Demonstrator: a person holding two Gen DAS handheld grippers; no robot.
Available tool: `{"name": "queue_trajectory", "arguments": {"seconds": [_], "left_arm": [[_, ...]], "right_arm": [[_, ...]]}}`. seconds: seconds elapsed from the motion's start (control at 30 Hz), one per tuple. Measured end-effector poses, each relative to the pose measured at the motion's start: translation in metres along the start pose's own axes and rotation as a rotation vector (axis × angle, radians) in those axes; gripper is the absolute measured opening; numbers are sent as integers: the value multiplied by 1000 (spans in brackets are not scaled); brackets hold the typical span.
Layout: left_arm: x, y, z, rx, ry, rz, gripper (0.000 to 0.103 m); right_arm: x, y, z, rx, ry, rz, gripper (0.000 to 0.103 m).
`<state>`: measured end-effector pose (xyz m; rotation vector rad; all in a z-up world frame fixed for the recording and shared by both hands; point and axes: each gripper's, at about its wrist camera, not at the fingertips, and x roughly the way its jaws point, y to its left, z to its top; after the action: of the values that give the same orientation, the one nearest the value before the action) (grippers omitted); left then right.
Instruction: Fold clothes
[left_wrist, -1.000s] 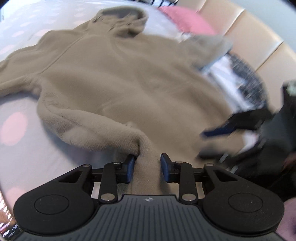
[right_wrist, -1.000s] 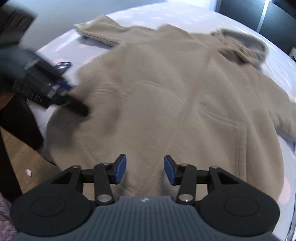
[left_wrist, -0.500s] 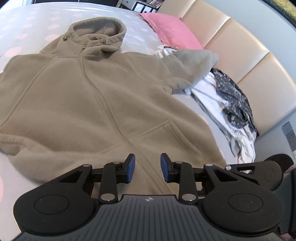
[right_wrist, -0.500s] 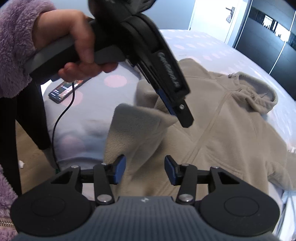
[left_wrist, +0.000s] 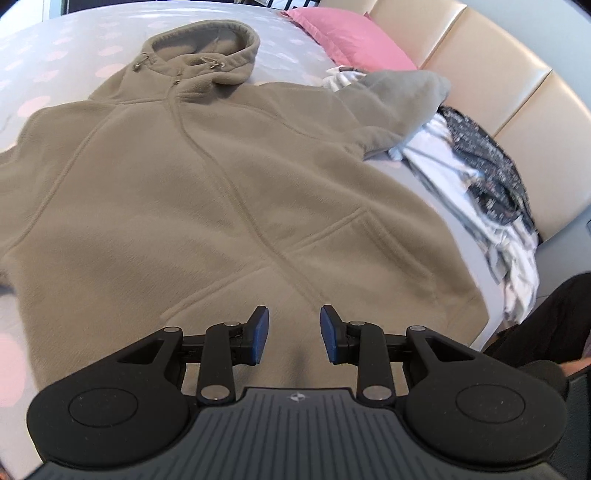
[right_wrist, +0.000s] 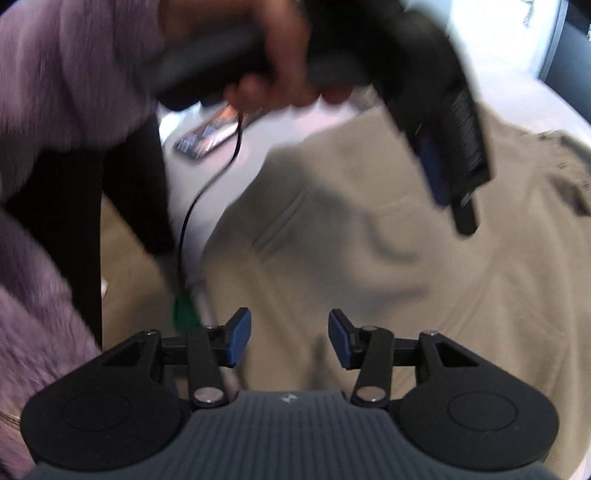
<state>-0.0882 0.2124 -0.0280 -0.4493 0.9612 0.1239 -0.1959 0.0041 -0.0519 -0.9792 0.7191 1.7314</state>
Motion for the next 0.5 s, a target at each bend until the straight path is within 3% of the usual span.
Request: {"name": "queue_trajectory", "arguments": {"seconds": [0.13,0.2,0.43,0.5], "left_arm": [[-11,-1,-26,16,-2,37,30],[-19,-3,-40,18,-19,59,37],[-49,-12,-89,51,-57,148,43],[-57,-14,-101,63,-53,177,50]], "right_arm": [[10,2,-17,-17,59,-39,50],[14,-4,-16,3,72,-68,50],[13,-32,-10,101,73,-143,52],[17,-32,-8,98,75,-152,53]]}}
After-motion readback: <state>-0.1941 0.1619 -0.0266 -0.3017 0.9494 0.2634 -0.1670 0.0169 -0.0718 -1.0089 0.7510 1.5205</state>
